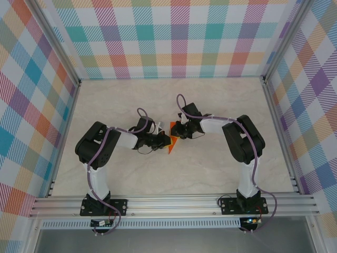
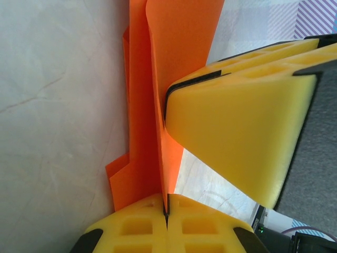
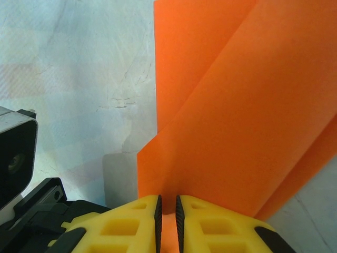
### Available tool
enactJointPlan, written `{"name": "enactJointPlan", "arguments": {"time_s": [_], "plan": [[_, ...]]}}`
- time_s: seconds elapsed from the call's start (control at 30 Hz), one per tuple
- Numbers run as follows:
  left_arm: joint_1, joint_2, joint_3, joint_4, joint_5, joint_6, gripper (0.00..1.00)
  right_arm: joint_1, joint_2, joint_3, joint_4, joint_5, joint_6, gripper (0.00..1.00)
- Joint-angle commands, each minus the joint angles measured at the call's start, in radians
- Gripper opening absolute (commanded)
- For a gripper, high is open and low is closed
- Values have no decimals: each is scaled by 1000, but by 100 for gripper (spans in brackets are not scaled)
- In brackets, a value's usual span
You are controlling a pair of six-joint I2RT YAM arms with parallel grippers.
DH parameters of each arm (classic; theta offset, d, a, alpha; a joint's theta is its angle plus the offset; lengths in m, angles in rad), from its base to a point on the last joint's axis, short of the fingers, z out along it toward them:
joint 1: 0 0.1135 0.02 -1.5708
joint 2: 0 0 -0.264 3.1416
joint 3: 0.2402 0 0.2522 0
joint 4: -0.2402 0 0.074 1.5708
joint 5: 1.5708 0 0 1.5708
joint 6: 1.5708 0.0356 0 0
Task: Fold a paper plane with a square sheet of paper (fold left side to right side)
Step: Fold the wing for the fifth time at the center of the table.
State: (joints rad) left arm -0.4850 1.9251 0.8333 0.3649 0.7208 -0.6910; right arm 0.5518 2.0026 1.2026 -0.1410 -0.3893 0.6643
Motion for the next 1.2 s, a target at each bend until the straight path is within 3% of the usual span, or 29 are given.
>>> {"name": "enactJointPlan", "arguments": {"time_s": [0.0, 0.47, 0.97, 1.17], "plan": [[6, 38, 3, -44, -25, 17, 0, 2, 21, 14, -56, 49, -25, 18], [5, 35, 3, -41, -18, 22, 0, 2, 10, 11, -147, 130, -21, 19], [7, -198, -74, -163, -84, 65, 21, 2, 50, 37, -235, 162, -13, 18], [-7, -291, -94, -168, -41, 59, 12, 2, 41, 28, -224, 161, -13, 18]]}}
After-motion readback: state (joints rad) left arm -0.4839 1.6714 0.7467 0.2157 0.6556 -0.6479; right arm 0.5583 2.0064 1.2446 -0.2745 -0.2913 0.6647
